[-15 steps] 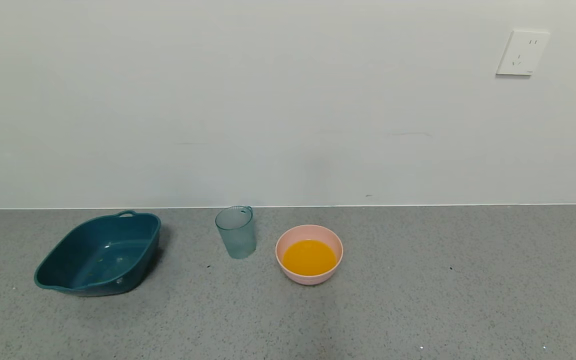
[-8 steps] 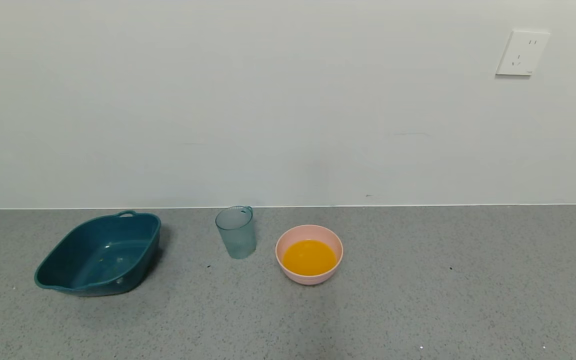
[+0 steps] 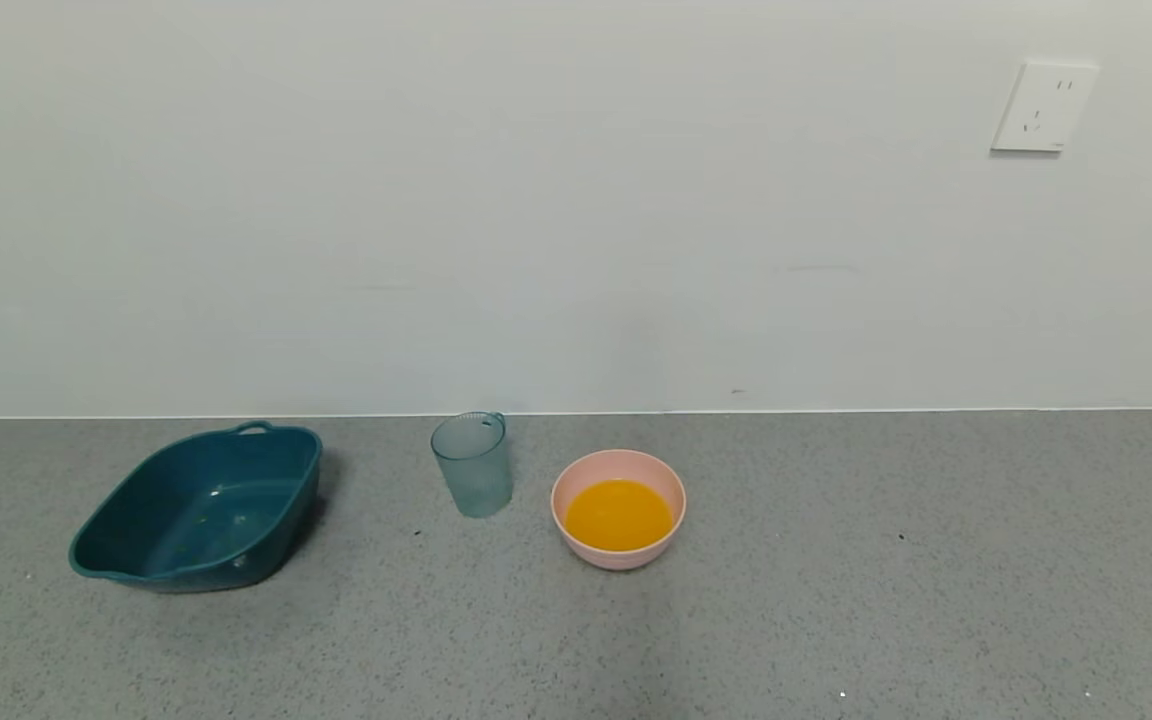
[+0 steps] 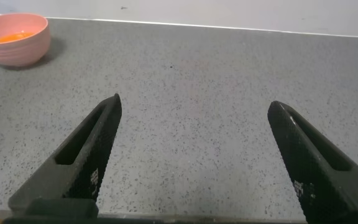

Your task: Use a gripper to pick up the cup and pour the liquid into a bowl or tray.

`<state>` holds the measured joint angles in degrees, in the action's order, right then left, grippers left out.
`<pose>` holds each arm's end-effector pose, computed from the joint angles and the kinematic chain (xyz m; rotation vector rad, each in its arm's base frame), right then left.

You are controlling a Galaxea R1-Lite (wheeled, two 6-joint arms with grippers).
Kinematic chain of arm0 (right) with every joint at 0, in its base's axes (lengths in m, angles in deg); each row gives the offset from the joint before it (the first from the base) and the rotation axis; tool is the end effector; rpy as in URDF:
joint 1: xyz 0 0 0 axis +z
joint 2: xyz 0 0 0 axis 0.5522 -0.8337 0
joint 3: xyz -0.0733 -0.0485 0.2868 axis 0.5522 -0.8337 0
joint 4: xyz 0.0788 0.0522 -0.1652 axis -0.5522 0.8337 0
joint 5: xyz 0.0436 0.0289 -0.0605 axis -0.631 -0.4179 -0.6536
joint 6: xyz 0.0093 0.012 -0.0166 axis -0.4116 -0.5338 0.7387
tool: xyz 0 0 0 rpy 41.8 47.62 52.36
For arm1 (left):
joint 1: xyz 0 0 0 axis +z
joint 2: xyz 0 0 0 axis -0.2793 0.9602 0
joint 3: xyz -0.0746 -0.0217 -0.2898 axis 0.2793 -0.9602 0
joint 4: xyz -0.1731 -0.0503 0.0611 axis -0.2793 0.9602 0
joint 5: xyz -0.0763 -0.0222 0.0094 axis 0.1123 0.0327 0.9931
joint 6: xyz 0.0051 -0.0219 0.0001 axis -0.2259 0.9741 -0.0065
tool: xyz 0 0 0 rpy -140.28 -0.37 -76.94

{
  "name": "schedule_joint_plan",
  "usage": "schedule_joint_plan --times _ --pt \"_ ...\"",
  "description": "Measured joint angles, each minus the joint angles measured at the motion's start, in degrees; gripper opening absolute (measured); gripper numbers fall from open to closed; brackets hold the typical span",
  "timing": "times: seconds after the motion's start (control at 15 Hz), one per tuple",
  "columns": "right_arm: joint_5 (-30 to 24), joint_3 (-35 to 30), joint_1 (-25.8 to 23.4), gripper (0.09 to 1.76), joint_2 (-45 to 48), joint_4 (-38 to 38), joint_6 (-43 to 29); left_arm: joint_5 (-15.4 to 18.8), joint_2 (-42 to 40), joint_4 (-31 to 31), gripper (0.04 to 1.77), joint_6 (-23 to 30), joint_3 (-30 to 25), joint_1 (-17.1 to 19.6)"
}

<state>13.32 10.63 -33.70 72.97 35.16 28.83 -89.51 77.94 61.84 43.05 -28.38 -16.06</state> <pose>-0.0228 -0.0002 0.0742 -0.0206 0.0132 -0.0161 -0.0883 0.0008 0.1804 0.0569 -0.0880 0.0523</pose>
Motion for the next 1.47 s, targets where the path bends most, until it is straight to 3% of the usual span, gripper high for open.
schedule_joint_plan --times 0.33,0.47,0.73,0.93,1.47 --pt "0.00 0.00 0.00 1.71 0.00 0.05 0.02 0.66 -2.69 -23.10 1.72 0.71 -18.91 -0.11" --pt "0.02 0.00 0.00 1.71 0.00 0.05 0.00 0.83 -2.86 -26.81 1.72 0.57 -24.62 -0.09" --pt "0.00 0.00 0.00 1.71 0.00 0.02 0.00 0.88 -2.96 -27.66 1.72 0.33 -31.40 -0.09" --pt "0.02 0.00 0.00 1.71 0.00 0.02 0.00 2.77 -2.96 -26.53 1.72 0.84 -33.85 -0.09" --pt "0.05 0.00 0.00 1.71 0.00 0.05 0.02 2.67 -2.96 -26.23 1.72 1.15 -34.44 -0.09"
